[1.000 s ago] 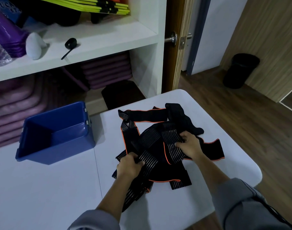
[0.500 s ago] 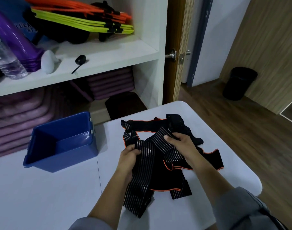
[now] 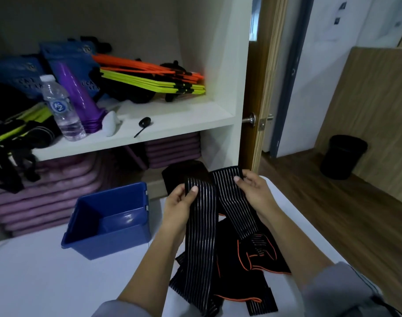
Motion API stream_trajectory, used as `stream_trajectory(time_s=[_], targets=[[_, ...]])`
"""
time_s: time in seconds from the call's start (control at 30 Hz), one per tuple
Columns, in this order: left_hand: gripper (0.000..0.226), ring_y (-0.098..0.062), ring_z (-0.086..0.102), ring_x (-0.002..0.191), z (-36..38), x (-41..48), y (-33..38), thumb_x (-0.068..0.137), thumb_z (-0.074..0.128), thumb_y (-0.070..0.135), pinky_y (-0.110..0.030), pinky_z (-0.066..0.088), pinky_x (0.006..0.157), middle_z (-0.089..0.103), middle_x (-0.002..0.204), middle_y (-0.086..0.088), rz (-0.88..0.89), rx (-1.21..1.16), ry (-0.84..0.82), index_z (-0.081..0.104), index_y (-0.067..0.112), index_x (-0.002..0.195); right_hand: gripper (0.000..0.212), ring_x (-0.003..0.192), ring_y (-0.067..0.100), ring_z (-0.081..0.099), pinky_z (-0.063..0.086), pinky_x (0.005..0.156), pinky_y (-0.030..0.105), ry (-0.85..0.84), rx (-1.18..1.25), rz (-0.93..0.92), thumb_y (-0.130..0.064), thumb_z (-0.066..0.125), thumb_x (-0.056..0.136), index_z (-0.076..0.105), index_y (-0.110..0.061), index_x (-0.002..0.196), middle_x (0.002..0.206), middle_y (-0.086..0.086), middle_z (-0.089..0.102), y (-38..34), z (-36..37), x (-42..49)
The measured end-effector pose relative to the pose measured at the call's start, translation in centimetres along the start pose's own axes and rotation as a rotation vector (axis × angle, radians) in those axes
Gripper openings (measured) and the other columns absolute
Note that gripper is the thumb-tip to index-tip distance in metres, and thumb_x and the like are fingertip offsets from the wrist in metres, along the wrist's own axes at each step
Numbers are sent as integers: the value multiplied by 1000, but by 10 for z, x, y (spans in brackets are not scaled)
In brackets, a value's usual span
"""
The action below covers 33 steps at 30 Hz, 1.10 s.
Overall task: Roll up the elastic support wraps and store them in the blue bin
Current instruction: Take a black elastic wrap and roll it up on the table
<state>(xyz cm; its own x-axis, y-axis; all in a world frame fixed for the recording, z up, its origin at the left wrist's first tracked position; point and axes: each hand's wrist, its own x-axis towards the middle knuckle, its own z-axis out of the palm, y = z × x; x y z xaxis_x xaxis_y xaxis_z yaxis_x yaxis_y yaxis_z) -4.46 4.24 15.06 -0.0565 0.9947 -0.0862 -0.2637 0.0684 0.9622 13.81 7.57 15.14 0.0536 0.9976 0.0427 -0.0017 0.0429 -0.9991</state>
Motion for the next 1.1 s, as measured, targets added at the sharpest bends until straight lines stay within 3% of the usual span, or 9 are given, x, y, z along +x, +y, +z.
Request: stream_trajectory(time_s=[0.1,0.2,0.3,0.47,0.6,0.73,0.83,0.97,1.1], targets=[[17,-24,64,94,5,1,24,93,53,11,-35,53,86,65,105,-15,89,-43,-12,62,4,105,16,99,29,65,51,92,41,8,37,-13,-17,51,96,66,-11,100,104,14,70,-23,10,1],[16,-29,61,101,11,1,42,93,54,10,-44,47,96,63,110,-20,156,-54,-7,62,4,105,23,98,25,66,51,92,41,-20,67,-42,-20,47,98,65,-8,102,104,12,70,-43,19,1],[10,-26,63,91,18,2,57,91,56,9,-46,48,94,66,96,-13,206,-6,37,65,8,96,24,94,12,68,51,90,36,-69,93,-64,-21,43,99,67,-19,101,102,0,72,-59,32,-1],[14,-27,64,85,20,12,68,83,68,16,-52,50,91,65,89,-13,310,151,218,66,16,97,31,105,19,65,46,99,44,-124,192,-69,-27,38,100,68,-22,104,109,4,70,-70,53,-4],[33,-20,66,92,22,13,74,80,71,20,-44,53,89,68,95,-3,358,216,292,62,20,112,30,111,13,61,43,102,39,-165,207,-83,-40,38,98,64,-30,110,117,-1,66,-74,63,-7],[45,-8,58,114,24,10,79,83,69,21,-28,45,101,64,123,-1,424,255,294,58,15,126,28,111,11,60,49,91,24,-215,162,-137,-26,42,99,54,-22,124,118,-2,65,-82,71,-14],[46,0,53,113,25,9,81,85,67,22,-9,41,91,61,126,2,440,327,304,54,15,129,30,110,9,59,49,86,17,-195,128,-186,-17,40,100,50,-17,128,119,-1,62,-87,75,-16],[45,-11,54,120,21,7,81,87,64,26,-34,43,104,60,128,0,427,353,312,55,18,130,29,113,12,58,45,98,29,-149,117,-220,-14,40,99,51,-18,125,121,1,62,-89,81,-17],[40,-13,58,108,9,7,88,86,62,38,-33,46,99,57,119,1,427,420,325,58,28,125,27,109,11,59,47,93,23,-191,117,-250,-11,38,99,50,-17,123,116,-1,62,-92,91,-15]])
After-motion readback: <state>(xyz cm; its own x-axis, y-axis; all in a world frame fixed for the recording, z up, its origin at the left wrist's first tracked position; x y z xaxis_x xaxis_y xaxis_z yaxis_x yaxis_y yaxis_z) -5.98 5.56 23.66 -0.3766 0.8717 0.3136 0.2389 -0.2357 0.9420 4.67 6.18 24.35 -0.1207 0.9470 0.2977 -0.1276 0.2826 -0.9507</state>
